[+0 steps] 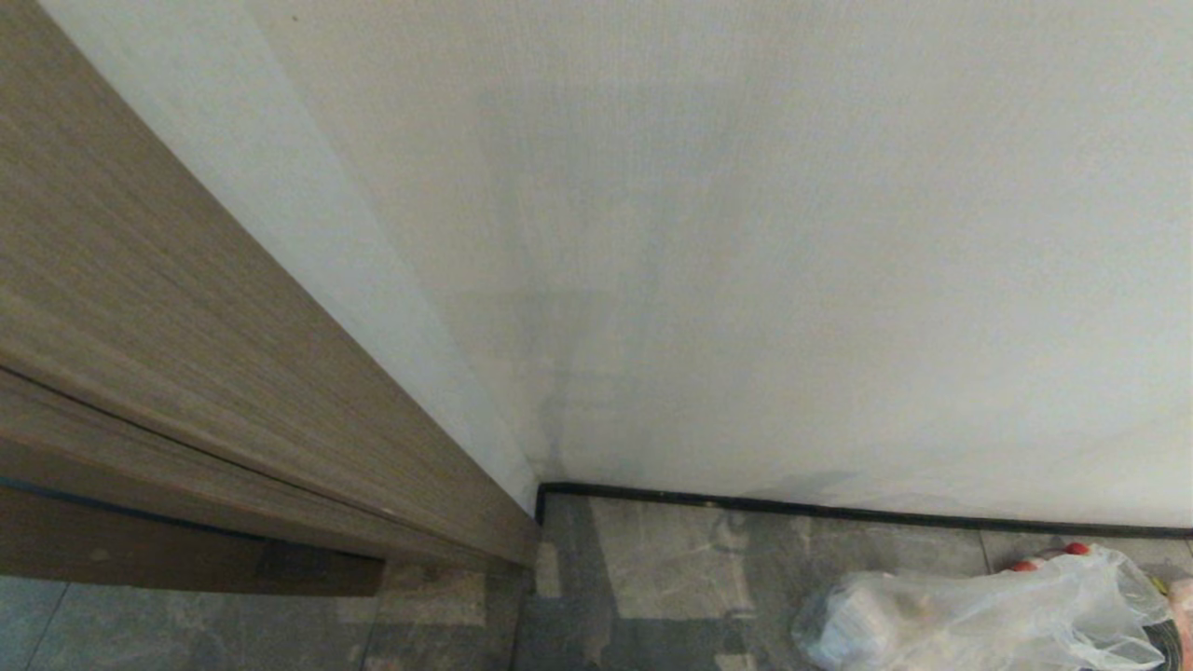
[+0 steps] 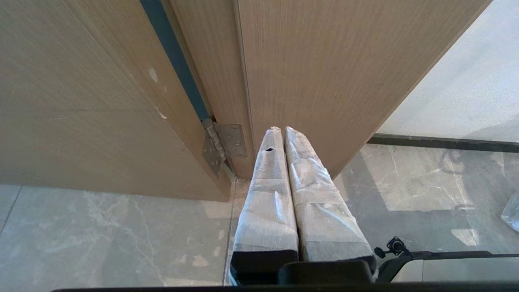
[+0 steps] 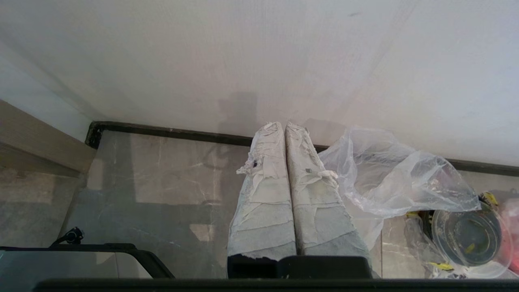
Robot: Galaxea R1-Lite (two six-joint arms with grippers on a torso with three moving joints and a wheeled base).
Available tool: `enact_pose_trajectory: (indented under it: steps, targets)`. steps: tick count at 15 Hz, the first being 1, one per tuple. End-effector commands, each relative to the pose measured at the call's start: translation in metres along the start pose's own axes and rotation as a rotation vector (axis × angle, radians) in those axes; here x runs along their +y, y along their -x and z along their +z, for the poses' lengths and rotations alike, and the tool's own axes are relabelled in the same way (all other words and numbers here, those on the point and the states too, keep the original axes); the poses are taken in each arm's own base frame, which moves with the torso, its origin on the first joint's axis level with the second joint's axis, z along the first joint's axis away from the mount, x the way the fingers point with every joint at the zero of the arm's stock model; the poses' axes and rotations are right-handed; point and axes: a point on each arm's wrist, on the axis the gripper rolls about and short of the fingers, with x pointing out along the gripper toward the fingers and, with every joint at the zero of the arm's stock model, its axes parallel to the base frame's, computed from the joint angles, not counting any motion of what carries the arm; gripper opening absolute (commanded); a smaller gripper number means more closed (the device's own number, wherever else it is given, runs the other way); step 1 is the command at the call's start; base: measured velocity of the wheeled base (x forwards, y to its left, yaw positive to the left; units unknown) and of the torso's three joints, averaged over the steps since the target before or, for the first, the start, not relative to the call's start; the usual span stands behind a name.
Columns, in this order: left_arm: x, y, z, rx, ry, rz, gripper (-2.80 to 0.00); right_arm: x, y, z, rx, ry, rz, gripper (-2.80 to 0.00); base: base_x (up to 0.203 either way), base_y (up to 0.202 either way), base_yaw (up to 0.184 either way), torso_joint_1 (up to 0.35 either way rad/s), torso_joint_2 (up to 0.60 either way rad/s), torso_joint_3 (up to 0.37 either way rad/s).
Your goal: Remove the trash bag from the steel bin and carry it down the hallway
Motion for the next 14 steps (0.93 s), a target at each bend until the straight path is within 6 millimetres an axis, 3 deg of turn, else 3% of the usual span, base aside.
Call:
enact_pose_trajectory:
  steps: [1, 14]
  targets:
    - [0.0, 0.0, 0.0, 0.0, 0.0, 0.0, -2.8, 0.0, -0.0001, 0.0, 0.002, 0.0, 0.002, -2.8, 0.0, 0.0, 0.0, 0.0, 0.0, 0.0]
    - [0.0, 0.0, 0.0, 0.0, 0.003, 0.0, -2.8, 0.0, -0.0001, 0.0, 0.002, 0.0, 0.002, -2.8, 0.0, 0.0, 0.0, 0.0, 0.0, 0.016]
